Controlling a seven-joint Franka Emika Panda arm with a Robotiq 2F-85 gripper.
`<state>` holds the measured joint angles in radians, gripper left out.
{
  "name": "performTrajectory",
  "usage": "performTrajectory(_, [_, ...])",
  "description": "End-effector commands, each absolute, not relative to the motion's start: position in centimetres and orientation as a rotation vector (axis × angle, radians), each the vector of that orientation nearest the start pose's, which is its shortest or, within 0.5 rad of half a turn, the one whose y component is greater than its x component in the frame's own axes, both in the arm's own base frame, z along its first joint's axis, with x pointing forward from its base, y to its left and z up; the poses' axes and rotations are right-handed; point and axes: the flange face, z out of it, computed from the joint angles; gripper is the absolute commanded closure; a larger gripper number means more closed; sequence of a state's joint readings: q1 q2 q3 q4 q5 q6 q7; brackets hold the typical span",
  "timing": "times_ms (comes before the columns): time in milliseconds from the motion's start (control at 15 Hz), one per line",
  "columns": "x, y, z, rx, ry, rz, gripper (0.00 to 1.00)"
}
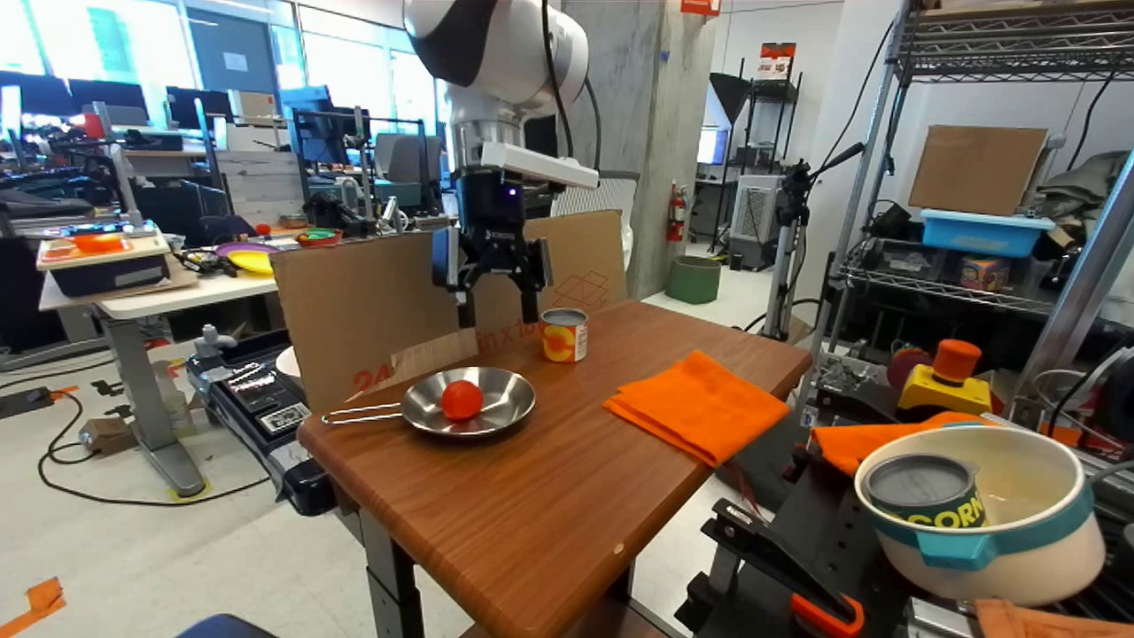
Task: Move the container on the table to the right
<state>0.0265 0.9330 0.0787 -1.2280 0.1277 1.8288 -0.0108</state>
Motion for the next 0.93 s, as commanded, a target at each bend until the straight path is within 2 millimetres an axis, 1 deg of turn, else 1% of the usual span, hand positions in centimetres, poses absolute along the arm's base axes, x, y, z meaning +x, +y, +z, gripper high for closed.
performTrajectory(0, [72.3,7.2,16.5,-2.868,-0.066,0.565,0.0])
performTrajectory(200, [72.8,6.8,15.6,-2.869,-0.052,0.591,0.0])
performTrajectory(400, [73.2,5.3,15.2,-2.883,-0.027,0.619,0.0])
performTrajectory(467, [73.3,4.4,15.0,-2.896,-0.002,0.633,0.0])
performTrajectory(600, [73.6,1.8,14.8,-2.92,0.067,0.646,0.0])
performTrajectory(667, [73.8,-0.1,14.6,-2.949,0.128,0.654,0.0])
performTrajectory(733, [73.9,-2.1,14.4,-2.979,0.202,0.661,0.0])
performTrajectory(867, [73.8,-6.6,14.8,-3.024,0.337,0.683,0.0])
